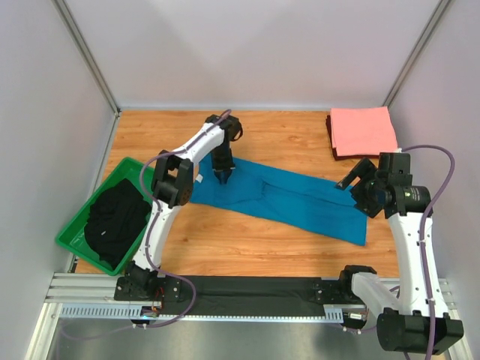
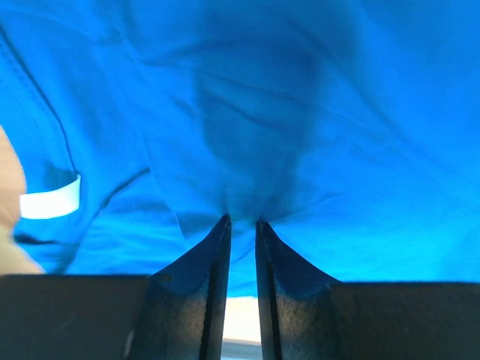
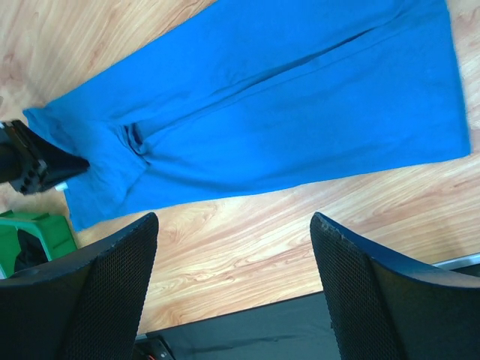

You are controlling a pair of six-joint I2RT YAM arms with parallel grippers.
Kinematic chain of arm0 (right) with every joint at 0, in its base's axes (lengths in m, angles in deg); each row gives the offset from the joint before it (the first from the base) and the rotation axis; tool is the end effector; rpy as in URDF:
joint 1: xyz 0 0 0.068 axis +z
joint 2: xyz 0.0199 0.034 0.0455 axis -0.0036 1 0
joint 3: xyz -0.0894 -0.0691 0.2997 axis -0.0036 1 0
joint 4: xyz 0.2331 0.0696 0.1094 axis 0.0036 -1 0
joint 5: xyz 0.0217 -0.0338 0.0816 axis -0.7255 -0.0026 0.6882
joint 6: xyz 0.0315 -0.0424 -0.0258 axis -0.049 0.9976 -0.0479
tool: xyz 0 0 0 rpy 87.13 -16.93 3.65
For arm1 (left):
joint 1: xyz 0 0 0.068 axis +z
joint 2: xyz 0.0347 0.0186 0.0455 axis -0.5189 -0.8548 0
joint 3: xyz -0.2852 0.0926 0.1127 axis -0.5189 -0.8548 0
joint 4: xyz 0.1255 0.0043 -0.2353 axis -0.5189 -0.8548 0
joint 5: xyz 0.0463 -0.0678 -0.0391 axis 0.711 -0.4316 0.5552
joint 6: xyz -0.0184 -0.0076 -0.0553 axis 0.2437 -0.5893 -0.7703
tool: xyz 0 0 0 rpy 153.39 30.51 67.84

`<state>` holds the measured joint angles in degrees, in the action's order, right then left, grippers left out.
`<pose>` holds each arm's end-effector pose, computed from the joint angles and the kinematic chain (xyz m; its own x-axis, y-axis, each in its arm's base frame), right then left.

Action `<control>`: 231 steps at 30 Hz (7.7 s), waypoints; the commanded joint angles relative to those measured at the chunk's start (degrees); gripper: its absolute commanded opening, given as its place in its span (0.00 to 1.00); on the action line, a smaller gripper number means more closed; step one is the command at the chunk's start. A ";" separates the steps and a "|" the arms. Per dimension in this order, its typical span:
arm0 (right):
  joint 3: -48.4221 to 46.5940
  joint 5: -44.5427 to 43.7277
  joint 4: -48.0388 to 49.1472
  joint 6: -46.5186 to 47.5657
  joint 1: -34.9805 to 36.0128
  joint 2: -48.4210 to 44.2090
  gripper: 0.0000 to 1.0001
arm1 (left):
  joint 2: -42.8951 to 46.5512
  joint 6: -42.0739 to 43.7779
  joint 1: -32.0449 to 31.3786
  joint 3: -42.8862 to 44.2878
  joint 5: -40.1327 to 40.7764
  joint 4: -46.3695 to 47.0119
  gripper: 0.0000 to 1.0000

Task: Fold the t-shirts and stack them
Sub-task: Fold the tshirt

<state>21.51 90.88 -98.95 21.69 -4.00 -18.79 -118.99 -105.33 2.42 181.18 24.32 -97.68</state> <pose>0.1434 -0.0060 0.3709 -0.6259 0.6675 -0.4033 0.5285 0.7433 0.4101 0.4506 -0.2463 0.1808 -0.9856 -0.1691 0.0006 -0.1689 0.9844 0.0486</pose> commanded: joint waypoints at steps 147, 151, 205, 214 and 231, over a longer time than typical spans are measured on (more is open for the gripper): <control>12.62 3.06 18.03 1.71 31.04 30.24 0.34 | 34.46 -4.81 -6.56 -35.77 -11.02 16.69 0.22; 14.81 4.30 20.24 2.51 31.56 32.97 0.34 | 39.47 -5.77 -9.65 -45.27 -15.33 22.41 0.24; 23.60 14.49 21.03 6.84 26.45 32.11 0.00 | 47.56 -22.21 -16.95 -75.69 -20.36 36.76 0.00; 28.97 14.06 21.73 -6.45 35.52 20.76 0.02 | 58.72 -19.31 -16.69 -78.94 -16.31 26.74 0.32; 25.18 5.79 17.50 -0.22 35.34 24.88 0.33 | 55.65 -22.12 -16.86 -82.46 -23.42 40.97 0.49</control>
<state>46.71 98.03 -82.75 20.03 31.43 4.42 -62.29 -126.43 -14.13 99.44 2.07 -59.34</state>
